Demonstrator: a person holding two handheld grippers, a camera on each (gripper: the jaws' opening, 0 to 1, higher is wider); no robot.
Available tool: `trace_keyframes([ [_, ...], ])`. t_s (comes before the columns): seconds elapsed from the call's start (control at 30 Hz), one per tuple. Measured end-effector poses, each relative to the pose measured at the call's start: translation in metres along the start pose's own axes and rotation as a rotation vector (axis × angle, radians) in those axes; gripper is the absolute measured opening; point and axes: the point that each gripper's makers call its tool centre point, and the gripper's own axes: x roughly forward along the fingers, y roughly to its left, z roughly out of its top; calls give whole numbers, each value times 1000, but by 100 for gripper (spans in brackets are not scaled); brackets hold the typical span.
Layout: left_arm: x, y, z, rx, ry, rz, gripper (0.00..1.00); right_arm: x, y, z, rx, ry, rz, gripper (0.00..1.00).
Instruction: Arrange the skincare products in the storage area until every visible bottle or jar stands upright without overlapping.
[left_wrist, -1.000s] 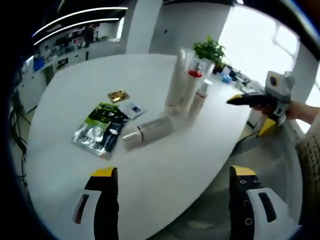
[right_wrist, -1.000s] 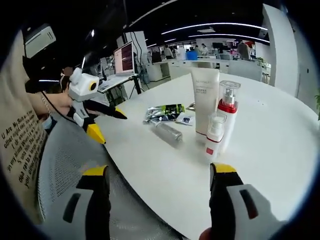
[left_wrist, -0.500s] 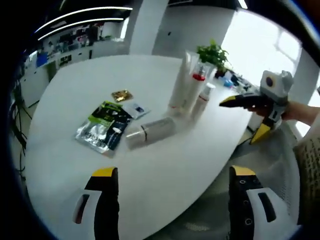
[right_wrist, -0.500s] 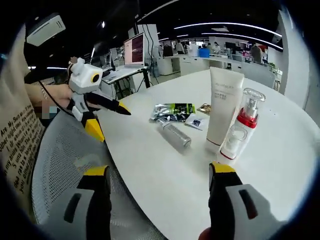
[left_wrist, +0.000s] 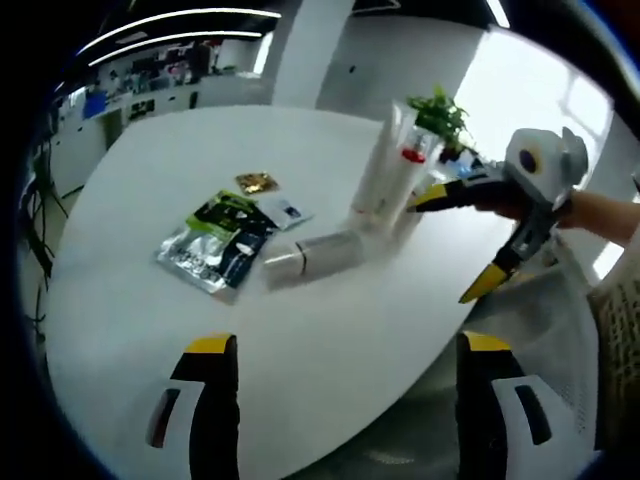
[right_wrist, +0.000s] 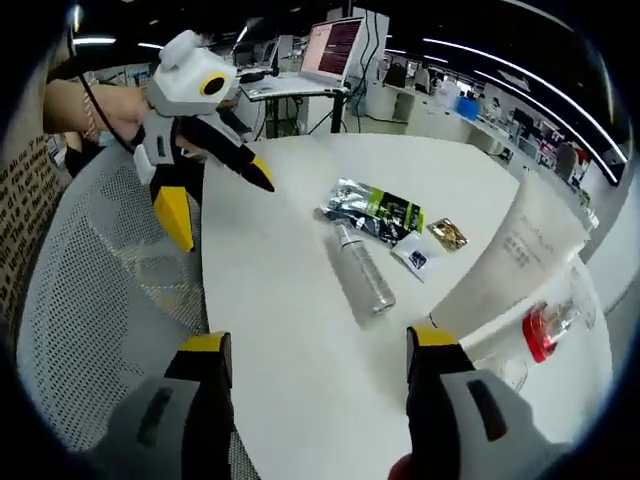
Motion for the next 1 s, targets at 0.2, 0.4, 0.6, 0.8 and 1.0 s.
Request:
trace_keyframes([
  [0.2,-2,5,-1,-30,-11,1,88,15,-16,10,-14,24,-15,66],
  [0.4,-2,14,0,-41,-18,15,88,29,-21,19,33,17,-16,58],
  [0.6,1,22,-3,-58,-16,23,87,49,-28,25,21,47,-26,53],
  [0.8,4,22,-7,-65,-6,15,87,70,-31,34,-35,59,-16,49],
  [1.0,6,24,-8,-75,-1,11,87,86,-40,36,-91,97,-25,42],
])
